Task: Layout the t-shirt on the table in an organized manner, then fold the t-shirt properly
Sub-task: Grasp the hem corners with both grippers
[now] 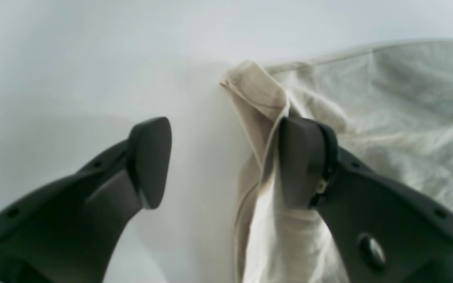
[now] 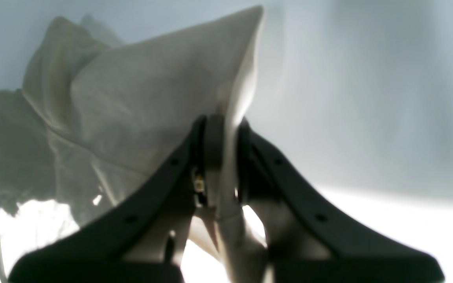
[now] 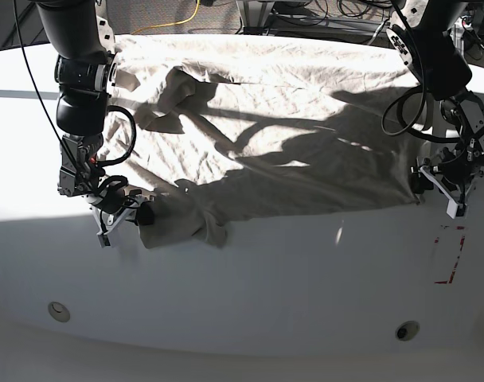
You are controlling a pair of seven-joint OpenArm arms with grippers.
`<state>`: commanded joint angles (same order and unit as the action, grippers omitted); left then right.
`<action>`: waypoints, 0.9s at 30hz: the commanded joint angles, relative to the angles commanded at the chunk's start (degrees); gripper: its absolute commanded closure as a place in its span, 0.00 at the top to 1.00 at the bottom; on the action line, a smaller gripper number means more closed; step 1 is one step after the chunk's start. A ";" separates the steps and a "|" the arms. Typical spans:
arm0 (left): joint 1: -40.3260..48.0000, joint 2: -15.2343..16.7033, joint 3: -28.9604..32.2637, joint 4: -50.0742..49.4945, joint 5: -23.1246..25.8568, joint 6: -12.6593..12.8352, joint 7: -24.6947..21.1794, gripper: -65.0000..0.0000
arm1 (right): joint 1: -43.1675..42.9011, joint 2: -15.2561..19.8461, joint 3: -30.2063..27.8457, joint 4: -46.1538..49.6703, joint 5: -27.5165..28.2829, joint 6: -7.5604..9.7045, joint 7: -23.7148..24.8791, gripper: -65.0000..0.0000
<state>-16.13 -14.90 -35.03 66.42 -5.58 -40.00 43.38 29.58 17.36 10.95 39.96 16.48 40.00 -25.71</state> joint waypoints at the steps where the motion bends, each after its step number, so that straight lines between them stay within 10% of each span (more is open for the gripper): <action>1: -0.09 0.00 0.09 -0.18 -0.09 0.00 0.00 0.63 | 0.00 0.00 0.00 0.00 0.00 0.00 0.00 0.07; 27: -0.26 -2.20 0.00 -3.43 -13.36 0.00 0.26 0.62 | -2.20 -0.18 0.00 3.16 0.00 0.00 0.00 0.07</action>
<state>-16.40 -17.10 -35.03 62.99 -18.95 -40.00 43.65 27.38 17.19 10.95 43.12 16.48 40.00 -25.71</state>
